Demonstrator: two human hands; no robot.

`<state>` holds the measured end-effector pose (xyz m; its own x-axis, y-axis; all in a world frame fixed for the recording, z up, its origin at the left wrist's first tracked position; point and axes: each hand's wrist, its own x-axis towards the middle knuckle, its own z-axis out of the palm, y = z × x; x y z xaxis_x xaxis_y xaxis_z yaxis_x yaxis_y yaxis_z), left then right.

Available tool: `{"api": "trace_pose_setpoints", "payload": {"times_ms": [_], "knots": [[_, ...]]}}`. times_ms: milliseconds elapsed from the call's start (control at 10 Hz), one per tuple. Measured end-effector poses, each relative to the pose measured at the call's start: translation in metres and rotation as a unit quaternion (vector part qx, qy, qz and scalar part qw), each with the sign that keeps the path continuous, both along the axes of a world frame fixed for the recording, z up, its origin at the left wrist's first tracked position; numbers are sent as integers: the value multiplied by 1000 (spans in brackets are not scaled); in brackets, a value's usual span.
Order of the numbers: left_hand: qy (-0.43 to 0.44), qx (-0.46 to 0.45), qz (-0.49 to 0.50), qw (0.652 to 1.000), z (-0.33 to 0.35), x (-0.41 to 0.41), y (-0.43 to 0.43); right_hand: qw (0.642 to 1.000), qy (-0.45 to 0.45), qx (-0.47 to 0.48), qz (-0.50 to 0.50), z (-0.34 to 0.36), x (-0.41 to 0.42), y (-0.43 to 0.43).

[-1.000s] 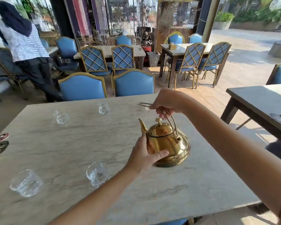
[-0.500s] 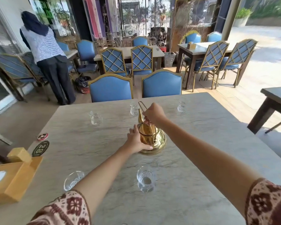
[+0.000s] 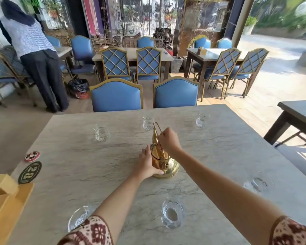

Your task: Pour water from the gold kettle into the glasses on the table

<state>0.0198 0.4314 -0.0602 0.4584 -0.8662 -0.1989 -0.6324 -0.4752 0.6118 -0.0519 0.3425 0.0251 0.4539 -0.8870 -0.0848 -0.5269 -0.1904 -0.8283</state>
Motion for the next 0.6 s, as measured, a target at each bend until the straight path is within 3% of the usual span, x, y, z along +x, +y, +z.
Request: {"api": "trace_pose_setpoints", "payload": {"times_ms": [400, 600], "knots": [[-33, 48, -5, 998, 9, -4, -1, 1000, -14, -3, -3, -5, -7, 15], [-47, 63, 4, 997, 67, -7, 3, 985, 142, -7, 99, 25, -43, 8]]}}
